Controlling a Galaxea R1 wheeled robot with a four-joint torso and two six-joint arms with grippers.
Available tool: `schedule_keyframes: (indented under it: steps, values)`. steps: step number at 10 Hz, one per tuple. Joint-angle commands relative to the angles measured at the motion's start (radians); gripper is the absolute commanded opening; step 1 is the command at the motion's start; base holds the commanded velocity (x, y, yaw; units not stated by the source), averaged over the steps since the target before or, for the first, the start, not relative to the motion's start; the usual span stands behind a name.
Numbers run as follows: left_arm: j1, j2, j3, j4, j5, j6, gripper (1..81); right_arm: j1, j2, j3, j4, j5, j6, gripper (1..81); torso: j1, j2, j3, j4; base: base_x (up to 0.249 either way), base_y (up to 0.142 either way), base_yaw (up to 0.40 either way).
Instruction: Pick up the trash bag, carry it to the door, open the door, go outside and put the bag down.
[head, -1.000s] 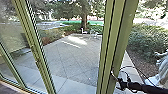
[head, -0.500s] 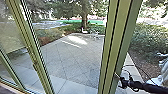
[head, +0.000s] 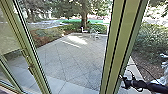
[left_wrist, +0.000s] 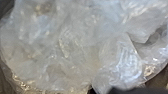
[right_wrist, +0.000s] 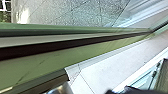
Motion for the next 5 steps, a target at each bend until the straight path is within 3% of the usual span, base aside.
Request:
schedule_keyframes:
  steps: [1, 5]
  values:
    - [-0.025, -0.006, 0.0, -0.009, 0.088, 0.008, 1.0, 0.127, 0.015, 0.037, -0.002, -0.1, 0.002, 81.1, 0.0, 0.0, 0.0, 0.0, 0.091, 0.0, 0.0]
    - [-0.019, -0.009, 0.0, -0.011, 0.088, 0.008, 1.0, 0.2, -0.075, 0.074, -0.004, -0.118, -0.001, 81.1, 0.003, 0.003, -0.003, 0.001, 0.0, 0.0, 0.0]
